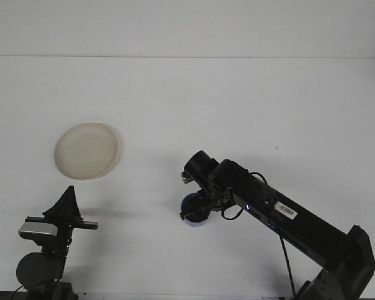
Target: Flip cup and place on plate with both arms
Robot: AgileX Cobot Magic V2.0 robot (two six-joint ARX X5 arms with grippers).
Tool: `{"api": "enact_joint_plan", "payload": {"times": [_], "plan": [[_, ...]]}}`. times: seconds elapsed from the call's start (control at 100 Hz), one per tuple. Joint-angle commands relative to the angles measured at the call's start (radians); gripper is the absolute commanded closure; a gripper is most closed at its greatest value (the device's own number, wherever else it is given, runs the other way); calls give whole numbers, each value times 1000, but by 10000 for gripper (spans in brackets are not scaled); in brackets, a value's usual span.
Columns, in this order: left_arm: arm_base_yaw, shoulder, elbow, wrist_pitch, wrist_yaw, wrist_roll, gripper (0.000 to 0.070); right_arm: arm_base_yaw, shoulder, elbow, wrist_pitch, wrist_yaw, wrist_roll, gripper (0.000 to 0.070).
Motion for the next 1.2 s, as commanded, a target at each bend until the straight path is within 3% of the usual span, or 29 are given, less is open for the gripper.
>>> {"api": "enact_joint_plan", "payload": {"times": [0.0, 0.07, 0.28, 0.51, 0.81, 1.04, 1.19], "plan": [[-2, -2, -20, 10, -1, -1, 689, 11, 19, 24, 6, 0, -1, 264], [-2, -2, -20, 10, -1, -1, 689, 10, 18, 31, 3, -1, -2, 231], [-2, -2, -20, 10, -1, -1, 689, 0, -12, 88, -29, -3, -26, 231], [-2, -2, -20, 10, -1, -1, 689, -64, -58, 168, -113, 6, -128, 231], [-2, -2, -20, 10, -1, -1, 689, -296, -170, 167, -149, -1, -292, 231], [-2, -2, -20, 10, -1, -1, 689, -527, -280, 132, -117, 0, -320, 231], [-2, -2, -20, 10, -1, -1, 689, -643, -426, 5, -15, 0, -320, 232]]}}
